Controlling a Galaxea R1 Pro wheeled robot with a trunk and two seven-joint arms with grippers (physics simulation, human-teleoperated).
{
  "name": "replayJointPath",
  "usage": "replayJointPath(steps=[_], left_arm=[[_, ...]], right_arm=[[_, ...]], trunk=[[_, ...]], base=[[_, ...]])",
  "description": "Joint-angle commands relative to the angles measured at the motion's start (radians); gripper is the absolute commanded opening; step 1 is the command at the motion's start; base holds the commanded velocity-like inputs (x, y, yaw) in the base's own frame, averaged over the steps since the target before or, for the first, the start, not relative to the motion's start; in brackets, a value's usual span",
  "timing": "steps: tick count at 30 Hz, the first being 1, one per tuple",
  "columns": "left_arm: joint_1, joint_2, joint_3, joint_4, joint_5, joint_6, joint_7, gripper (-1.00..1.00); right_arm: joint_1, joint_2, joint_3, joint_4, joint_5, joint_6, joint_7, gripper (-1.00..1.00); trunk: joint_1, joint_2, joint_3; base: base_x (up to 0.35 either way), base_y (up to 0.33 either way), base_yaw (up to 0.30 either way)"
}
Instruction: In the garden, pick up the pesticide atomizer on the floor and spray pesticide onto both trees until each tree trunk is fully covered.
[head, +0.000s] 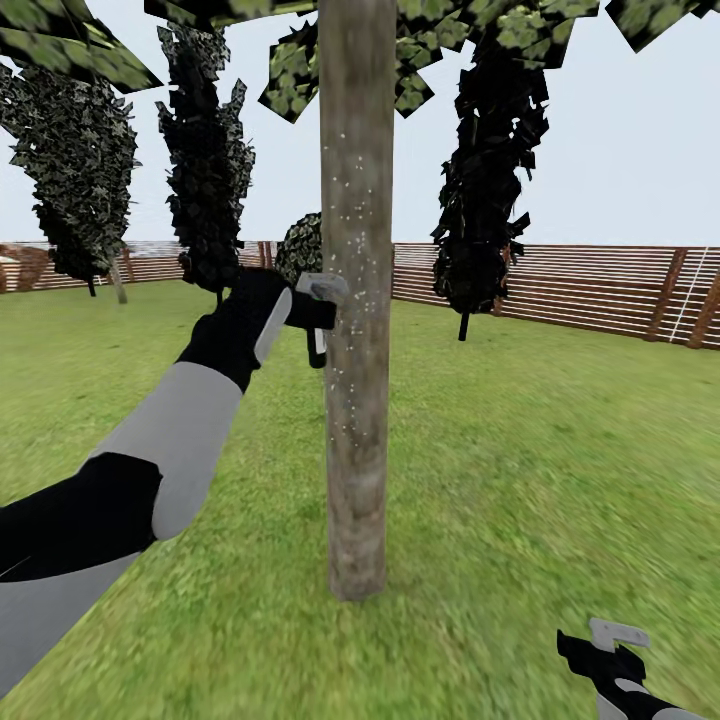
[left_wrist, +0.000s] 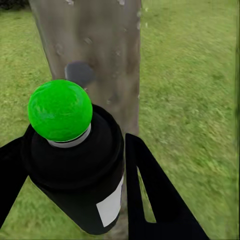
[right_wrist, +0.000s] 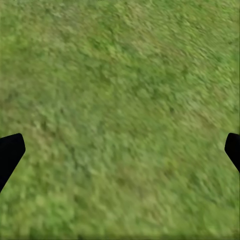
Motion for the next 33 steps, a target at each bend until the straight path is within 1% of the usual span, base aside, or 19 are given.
replayJointPath(steps=[1, 3, 4, 5, 8, 12, 15, 17, 19, 21, 23, 24, 25, 26, 27, 29, 30, 32, 33], left_arm=[[0.0, 0.0, 0.008, -0.005, 0.002, 0.003, 0.001, -1.0], [0.0, 0.0, 0.015, -0.009, 0.002, 0.006, 0.002, -1.0], [0.0, 0.0, 0.018, -0.01, 0.002, 0.018, 0.003, -1.0], [-0.004, 0.0, 0.021, -0.011, 0.002, 0.049, 0.003, -1.0], [-0.031, 0.003, 0.022, -0.011, 0.002, 0.075, 0.004, -1.0], [-0.128, 0.004, 0.023, -0.005, 0.002, 0.088, 0.002, -1.0], [-0.17, 0.004, 0.024, -0.002, 0.002, 0.09, 0.001, -1.0], [-0.178, 0.005, 0.026, 0.009, 0.002, 0.09, 0.001, -1.0], [-0.182, 0.006, 0.028, 0.051, 0.002, 0.09, 0.002, -1.0], [-0.185, 0.026, 0.03, 0.122, 0.002, 0.088, 0.005, -1.0], [-0.185, 0.064, 0.03, 0.174, 0.002, 0.086, 0.006, -1.0], [-0.185, 0.075, 0.03, 0.183, 0.002, 0.085, 0.006, -1.0], [-0.185, 0.13, 0.034, 0.207, 0.002, 0.084, 0.006, -1.0], [-0.186, 0.145, 0.035, 0.211, 0.003, 0.083, 0.006, -1.0], [-0.186, 0.155, 0.035, 0.214, 0.003, 0.083, 0.006, -1.0], [-0.186, 0.163, 0.035, 0.23, 0.004, 0.08, 0.005, -1.0], [-0.186, 0.162, 0.031, 0.275, 0.004, 0.051, 0.005, -1.0], [-0.186, 0.157, 0.025, 0.294, 0.005, 0.023, 0.006, -1.0], [-0.186, 0.148, 0.024, 0.289, 0.005, 0.016, 0.007, -1.0]], right_arm=[[0.0, 0.0, 0.0, 0.0, 0.0, 0.0, 0.0, 1.0], [0.0, 0.0, 0.0, 0.0, 0.0, 0.0, 0.0, 1.0], [0.0, 0.0, 0.0, 0.0, 0.0, -0.001, 0.0, 1.0], [0.0, 0.0, 0.0, 0.0, 0.0, -0.001, 0.0, 1.0], [0.0, 0.0, 0.0, 0.0, 0.0, -0.001, 0.0, 1.0], [0.0, 0.0, 0.0, 0.0, 0.0, -0.001, 0.0, 1.0], [0.0, 0.0, 0.0, 0.0, 0.0, -0.001, 0.0, 1.0], [0.0, 0.0, 0.0, 0.0, 0.0, 0.0, 0.0, 1.0], [0.0, 0.0, 0.0, 0.0, 0.0, 0.0, 0.0, 1.0], [0.0, 0.0, 0.0, 0.0, 0.0, 0.0, 0.0, 1.0], [0.0, 0.0, 0.0, 0.0, 0.0, 0.0, 0.0, 1.0], [0.0, 0.0, 0.0, 0.0, 0.0, 0.0, 0.0, 1.0], [0.0, 0.0, 0.0, 0.0, 0.0, 0.0, 0.0, 1.0], [0.0, 0.0, 0.0, 0.0, 0.0, 0.0, 0.0, 1.0], [0.0, 0.0, 0.0, 0.0, 0.0, 0.0, 0.0, 1.0], [0.0, 0.0, 0.0, 0.0, 0.001, 0.0, 0.0, 1.0], [0.0, -0.001, 0.0, 0.0, 0.0, 0.0, 0.0, 1.0], [0.0, -0.001, 0.0, 0.0, 0.0, 0.0, 0.0, 1.0], [0.0, -0.001, 0.0, 0.0, 0.0, 0.0, 0.0, 1.0]], trunk=[[0.0, 0.0, 0.0], [0.0, 0.0, 0.0], [0.0, 0.0, 0.0], [0.0, 0.0, 0.0], [0.0, 0.0, 0.0], [0.0, 0.0, 0.0], [0.0, 0.0, 0.0], [0.0, 0.0, 0.0], [0.0, 0.0, 0.0], [0.0, 0.0, 0.0], [0.0, 0.0, 0.0], [0.0, 0.0, 0.0], [0.0, 0.0, 0.0], [0.0, 0.0, 0.0], [0.0, 0.0, 0.0], [0.0, 0.0, 0.0], [0.0, 0.0, 0.0], [0.0, 0.0, 0.0], [0.0, 0.0, 0.0]], base=[[0.0, 0.0, 0.0], [0.0, 0.0, 0.0], [0.0, 0.0, 0.0], [0.0, 0.0, 0.0], [0.0, 0.0, 0.0], [0.0, 0.0, 0.0], [0.0, 0.0, 0.0], [0.0, 0.0, 0.0], [0.0, 0.0, 0.0], [0.0, 0.0, 0.0], [0.0, 0.0, 0.0], [0.0, 0.0, 0.0], [0.0, 0.0, 0.0], [0.0, 0.0, 0.0], [0.0, 0.0, 0.0], [0.0, 0.0, 0.0], [0.0, 0.0, 0.0], [0.0, 0.0, 0.0], [0.0, 0.0, 0.0]])
